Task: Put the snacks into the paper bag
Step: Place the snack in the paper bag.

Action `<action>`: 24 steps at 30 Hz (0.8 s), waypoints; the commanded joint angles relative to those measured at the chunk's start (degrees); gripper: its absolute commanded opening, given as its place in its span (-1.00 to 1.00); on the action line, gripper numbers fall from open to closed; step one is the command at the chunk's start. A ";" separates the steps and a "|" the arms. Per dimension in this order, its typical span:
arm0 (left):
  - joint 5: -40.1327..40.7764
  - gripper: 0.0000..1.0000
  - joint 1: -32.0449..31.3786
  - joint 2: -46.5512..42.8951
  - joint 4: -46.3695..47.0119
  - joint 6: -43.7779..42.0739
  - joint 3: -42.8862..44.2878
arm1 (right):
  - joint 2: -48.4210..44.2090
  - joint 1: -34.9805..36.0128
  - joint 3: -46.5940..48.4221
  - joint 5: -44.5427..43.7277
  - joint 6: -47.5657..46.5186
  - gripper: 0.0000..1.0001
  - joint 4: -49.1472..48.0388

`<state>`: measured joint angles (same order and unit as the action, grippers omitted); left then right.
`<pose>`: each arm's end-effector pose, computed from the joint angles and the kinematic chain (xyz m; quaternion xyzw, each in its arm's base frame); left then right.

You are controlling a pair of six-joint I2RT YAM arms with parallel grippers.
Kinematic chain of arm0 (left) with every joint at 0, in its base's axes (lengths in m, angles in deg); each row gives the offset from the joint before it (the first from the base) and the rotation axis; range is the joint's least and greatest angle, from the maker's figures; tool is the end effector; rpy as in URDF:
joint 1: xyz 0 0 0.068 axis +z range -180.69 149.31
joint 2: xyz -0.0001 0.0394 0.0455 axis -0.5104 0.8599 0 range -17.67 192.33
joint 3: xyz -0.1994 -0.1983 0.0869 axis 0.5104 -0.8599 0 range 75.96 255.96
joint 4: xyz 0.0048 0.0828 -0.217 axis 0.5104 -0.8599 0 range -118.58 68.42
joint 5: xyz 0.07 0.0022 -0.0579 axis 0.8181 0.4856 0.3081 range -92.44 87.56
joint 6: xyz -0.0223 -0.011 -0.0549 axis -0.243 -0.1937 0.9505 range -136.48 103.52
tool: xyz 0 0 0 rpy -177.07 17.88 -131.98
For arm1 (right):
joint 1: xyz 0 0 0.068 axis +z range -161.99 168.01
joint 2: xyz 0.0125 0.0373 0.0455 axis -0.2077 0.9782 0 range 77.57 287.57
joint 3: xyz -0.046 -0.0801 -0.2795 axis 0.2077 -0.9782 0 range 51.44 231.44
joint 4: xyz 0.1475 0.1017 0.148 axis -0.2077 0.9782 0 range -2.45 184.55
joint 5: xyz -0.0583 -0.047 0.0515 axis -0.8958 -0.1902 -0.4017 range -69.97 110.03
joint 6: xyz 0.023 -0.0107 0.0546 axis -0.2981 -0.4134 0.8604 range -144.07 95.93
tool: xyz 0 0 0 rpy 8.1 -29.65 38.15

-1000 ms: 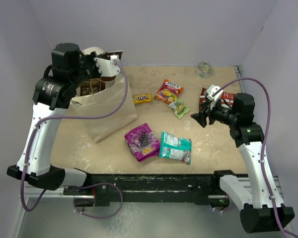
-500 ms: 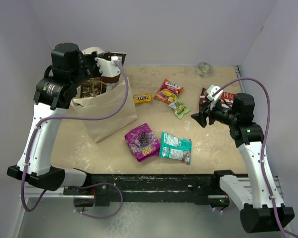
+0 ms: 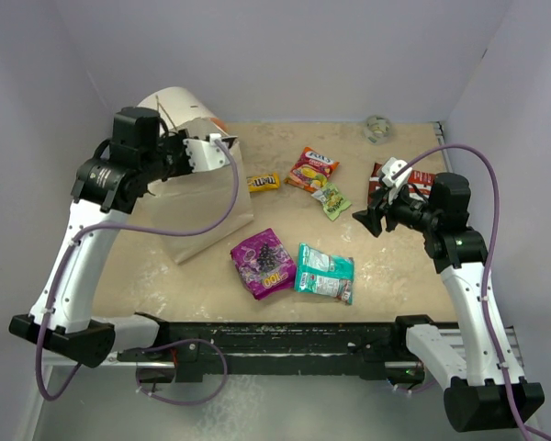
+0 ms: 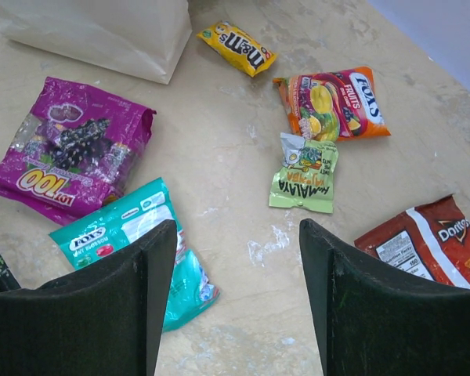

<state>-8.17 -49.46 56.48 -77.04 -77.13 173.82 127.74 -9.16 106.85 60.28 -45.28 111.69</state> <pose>0.2012 -0.0730 0.4674 0.5761 0.6556 0.1329 0.4696 0.1445 0.0360 0.3776 -0.3548 0.7055 0.1892 0.5836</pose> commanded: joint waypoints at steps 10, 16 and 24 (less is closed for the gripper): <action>-2.30 -0.67 0.32 -6.80 -1.97 3.38 -6.54 | 0.08 -0.28 0.92 1.66 0.27 0.34 -1.07; -2.64 -0.37 0.31 -6.45 -2.50 3.51 -2.95 | -0.01 -0.28 0.92 -2.38 -0.22 0.34 -1.41; -0.85 0.05 0.38 -7.82 -0.99 3.35 0.35 | 2.88 -0.24 1.02 -10.57 1.78 0.35 -2.81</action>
<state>-9.44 -49.46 51.04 -80.45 -74.17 171.48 129.14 -9.16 106.81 54.29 -45.24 111.39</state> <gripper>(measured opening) 0.474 0.668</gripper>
